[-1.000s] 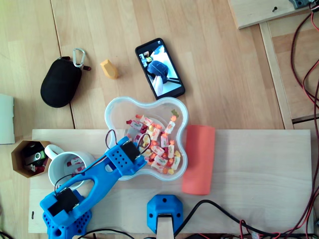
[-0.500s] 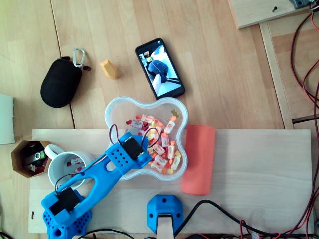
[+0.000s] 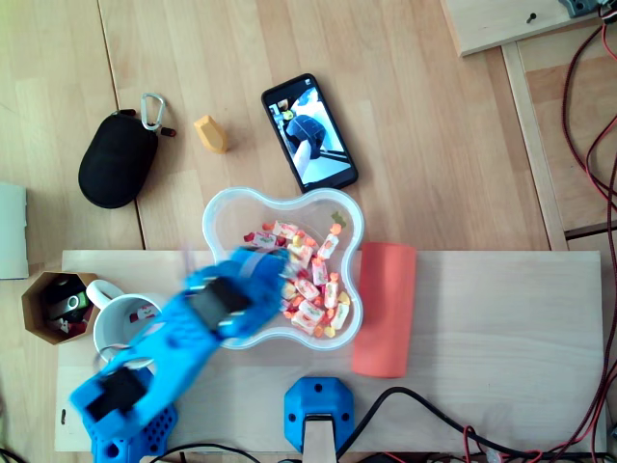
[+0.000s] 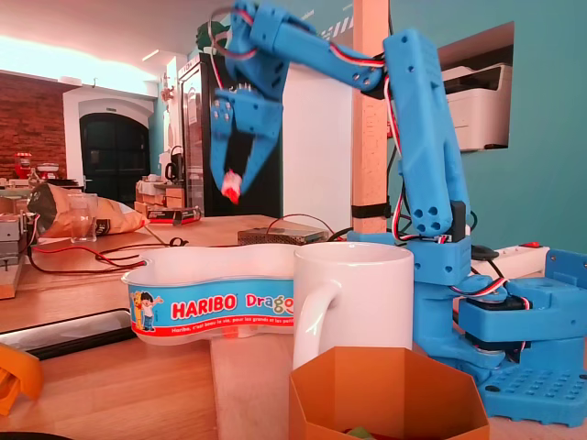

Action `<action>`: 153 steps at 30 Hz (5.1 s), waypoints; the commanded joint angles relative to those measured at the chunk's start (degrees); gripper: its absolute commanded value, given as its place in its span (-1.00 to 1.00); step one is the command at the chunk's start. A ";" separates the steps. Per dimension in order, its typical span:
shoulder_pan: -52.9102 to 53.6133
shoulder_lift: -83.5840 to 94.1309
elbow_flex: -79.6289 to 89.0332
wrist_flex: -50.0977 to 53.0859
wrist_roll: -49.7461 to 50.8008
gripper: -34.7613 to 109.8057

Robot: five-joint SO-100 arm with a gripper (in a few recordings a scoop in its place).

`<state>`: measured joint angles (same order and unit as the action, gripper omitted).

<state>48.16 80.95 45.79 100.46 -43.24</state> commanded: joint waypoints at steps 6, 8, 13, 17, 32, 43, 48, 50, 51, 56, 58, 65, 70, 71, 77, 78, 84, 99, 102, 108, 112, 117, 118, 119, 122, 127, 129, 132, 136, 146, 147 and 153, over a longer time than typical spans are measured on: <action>-10.37 26.02 17.58 0.79 8.00 -0.57; -13.01 30.41 26.10 0.62 10.46 -0.57; -22.85 39.37 42.71 -0.26 15.12 -0.57; -30.23 45.18 49.48 -4.57 19.60 -0.57; -44.21 59.41 64.07 -6.68 23.38 -0.57; -44.21 74.27 70.40 -7.65 23.29 -0.57; -44.03 75.32 70.31 -7.73 23.55 -0.57; -44.03 75.32 70.31 -7.73 23.82 -0.57; -44.03 75.32 70.22 -7.73 23.99 -0.57; -44.03 75.41 70.40 -7.73 23.29 -0.57; -43.95 75.41 70.84 -7.65 23.29 -0.57; -43.95 75.41 70.05 -6.94 23.20 -0.57; -44.03 78.75 67.59 -6.68 23.20 -0.57; -44.03 80.16 67.50 -6.68 23.20 -0.57; -44.03 86.04 67.59 -6.68 23.20 -0.57; -44.03 86.04 67.68 -6.68 22.94 -0.57; -44.03 86.13 71.72 -7.21 19.34 -0.57; -43.95 87.10 75.23 -7.56 18.11 -0.57; -43.86 87.10 75.32 -7.38 17.05 -0.57; -38.58 87.19 75.15 -7.82 5.98 -0.57; -28.74 87.19 75.06 -7.82 -1.49 -0.57; -21.88 87.19 74.09 -7.91 -10.28 -0.57; -21.71 87.28 73.83 -8.00 -12.04 -0.57; -21.71 87.28 73.48 -8.00 -13.80 -0.57; -21.71 87.28 73.21 -10.81 -19.69 -0.57; -21.80 87.28 73.56 -14.24 -30.32 -0.57; -21.80 87.28 74.09 -14.24 -33.49 -0.57; -21.88 87.28 76.46 -15.21 -34.89 -0.57; -23.29 87.36 79.37 -15.29 -35.07 -0.57; -41.31 104.33 86.22 -15.38 -34.98 -0.57; -41.66 105.64 86.92 -15.38 -34.89 -0.57; -40.96 106.96 88.68 -15.29 -34.80 -0.57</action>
<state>6.86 186.68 134.30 86.04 -78.49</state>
